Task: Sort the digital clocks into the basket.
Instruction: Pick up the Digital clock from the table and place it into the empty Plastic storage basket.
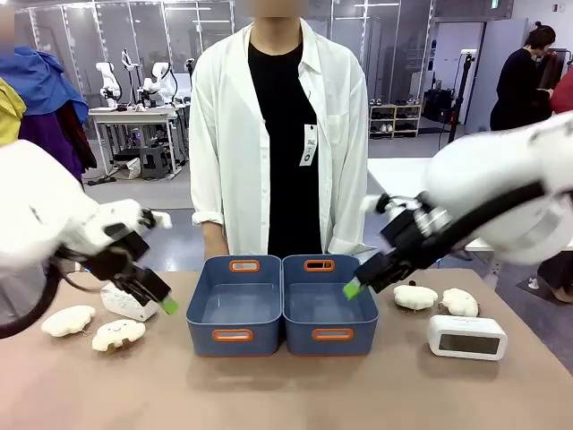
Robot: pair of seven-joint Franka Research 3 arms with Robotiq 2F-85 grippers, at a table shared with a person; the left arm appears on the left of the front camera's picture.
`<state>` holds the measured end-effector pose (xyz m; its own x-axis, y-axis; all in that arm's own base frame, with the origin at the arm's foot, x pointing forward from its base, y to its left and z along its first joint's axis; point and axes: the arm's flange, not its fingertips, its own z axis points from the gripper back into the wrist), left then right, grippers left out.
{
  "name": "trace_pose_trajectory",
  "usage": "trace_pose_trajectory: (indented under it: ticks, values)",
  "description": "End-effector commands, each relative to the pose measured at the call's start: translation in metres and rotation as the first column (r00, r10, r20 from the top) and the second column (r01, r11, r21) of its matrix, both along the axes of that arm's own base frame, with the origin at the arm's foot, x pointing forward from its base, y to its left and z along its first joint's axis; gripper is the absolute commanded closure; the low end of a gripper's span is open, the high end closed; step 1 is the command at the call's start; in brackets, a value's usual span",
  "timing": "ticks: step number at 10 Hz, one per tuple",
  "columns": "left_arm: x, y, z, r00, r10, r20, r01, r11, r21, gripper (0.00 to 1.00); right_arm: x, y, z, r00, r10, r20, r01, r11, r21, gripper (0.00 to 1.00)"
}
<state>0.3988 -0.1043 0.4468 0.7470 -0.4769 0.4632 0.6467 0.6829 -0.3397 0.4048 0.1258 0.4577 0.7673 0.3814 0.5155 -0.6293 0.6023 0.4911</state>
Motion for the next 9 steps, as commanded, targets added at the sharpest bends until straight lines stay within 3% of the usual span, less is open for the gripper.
trace_pose_trajectory:
  ticks: [1,2,3,5,6,7,9]
  values:
    - [0.012,0.083,0.008,0.947,-0.052,-0.316,-0.08,0.917,-0.391,0.0,0.016,-0.088,-0.026,0.937,-0.028,-0.349,0.169,0.909,0.38,0.0]
    - [0.003,0.132,0.006,0.947,-0.076,-0.312,-0.143,0.769,-0.623,0.0,0.005,-0.121,-0.035,0.926,-0.062,-0.374,0.24,0.858,0.454,0.0]
    - [-0.013,0.177,-0.001,0.954,-0.044,-0.298,-0.197,0.657,-0.727,0.0,-0.016,-0.164,-0.042,0.919,-0.085,-0.386,0.306,0.771,0.559,0.0]
    - [-0.054,0.269,-0.016,0.95,0.099,-0.297,-0.306,0.489,-0.817,0.0,-0.074,-0.276,-0.053,0.865,-0.26,-0.429,0.496,0.571,0.654,0.0]
    - [-0.075,0.307,-0.016,0.947,0.151,-0.283,-0.32,0.411,-0.854,0.0,-0.101,-0.315,-0.055,0.828,-0.334,-0.45,0.56,0.52,0.644,0.0]
    - [-0.089,0.335,-0.02,0.931,0.218,-0.292,-0.357,0.384,-0.851,0.0,-0.119,-0.341,-0.054,0.801,-0.391,-0.454,0.597,0.462,0.656,0.0]
    - [-0.103,0.361,-0.022,0.905,0.302,-0.3,-0.397,0.344,-0.851,0.0,-0.132,-0.354,-0.043,0.792,-0.443,-0.42,0.601,0.447,0.662,0.0]
